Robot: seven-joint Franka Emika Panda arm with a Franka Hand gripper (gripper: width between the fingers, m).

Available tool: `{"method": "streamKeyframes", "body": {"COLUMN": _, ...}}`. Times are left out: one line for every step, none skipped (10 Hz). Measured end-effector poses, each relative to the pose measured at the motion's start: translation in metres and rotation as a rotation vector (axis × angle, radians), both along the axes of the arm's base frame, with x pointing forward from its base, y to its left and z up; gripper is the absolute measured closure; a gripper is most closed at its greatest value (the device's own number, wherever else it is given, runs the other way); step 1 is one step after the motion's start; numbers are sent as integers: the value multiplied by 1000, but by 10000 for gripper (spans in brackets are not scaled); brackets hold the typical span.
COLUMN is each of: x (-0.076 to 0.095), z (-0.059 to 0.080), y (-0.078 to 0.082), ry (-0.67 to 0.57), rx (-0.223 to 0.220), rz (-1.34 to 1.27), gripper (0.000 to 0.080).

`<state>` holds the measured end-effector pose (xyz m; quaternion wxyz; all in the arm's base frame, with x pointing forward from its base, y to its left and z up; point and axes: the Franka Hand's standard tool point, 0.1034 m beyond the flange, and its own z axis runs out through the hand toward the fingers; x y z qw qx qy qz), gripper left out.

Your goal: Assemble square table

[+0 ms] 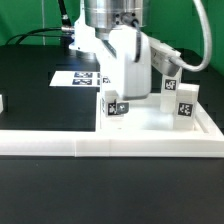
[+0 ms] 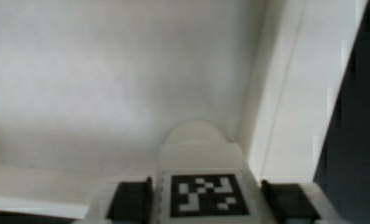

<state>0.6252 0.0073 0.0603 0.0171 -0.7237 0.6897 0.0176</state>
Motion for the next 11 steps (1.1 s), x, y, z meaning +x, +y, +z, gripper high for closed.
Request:
{"method": "streamKeyframes", "body": {"x": 1, "z": 0, "y": 0, "ry": 8, "rx": 4, "rz": -122, "gripper": 511}}
{"method": "streamKeyframes", "body": {"x": 3, "z": 0, "y": 0, "ry": 12, "rx": 8, "rz": -251, "gripper": 511}}
{"method": "streamKeyframes", "body": {"x": 3, "z": 0, "y": 0, "ry": 15, "rx": 7, "rz": -328, "gripper": 511}}
{"method": "streamKeyframes", "body": {"x": 3, "z": 0, "y": 1, "ry": 15, "rx": 6, "rz": -379, "gripper": 511}}
{"method": "streamKeyframes", "body": {"x": 3, "z": 0, "y": 1, "ry": 22, "rx": 4, "rz": -460, "gripper": 509}}
{"method": "streamKeyframes", "body": {"x": 2, "z": -1, "y": 2, "ry": 28, "rx": 3, "rz": -534, "gripper": 505}}
{"method": "streamKeyframes", "body": {"x": 2, "z": -1, "y": 3, "ry": 30, "rx": 3, "rz": -563, "gripper": 502}}
{"method": "streamKeyframes", "body": {"x": 1, "z": -1, "y": 4, "ry": 35, "rx": 3, "rz": -638, "gripper": 502}}
{"method": "streamKeyframes", "body": {"x": 1, "z": -2, "y": 4, "ry": 38, "rx": 2, "rz": -660, "gripper": 501}}
{"method": "streamKeyframes", "body": {"x": 0, "z": -2, "y": 4, "ry": 38, "rx": -2, "rz": -676, "gripper": 500}}
{"method": "streamKeyframes", "body": {"x": 0, "z": -2, "y": 4, "ry": 37, "rx": -3, "rz": -663, "gripper": 500}}
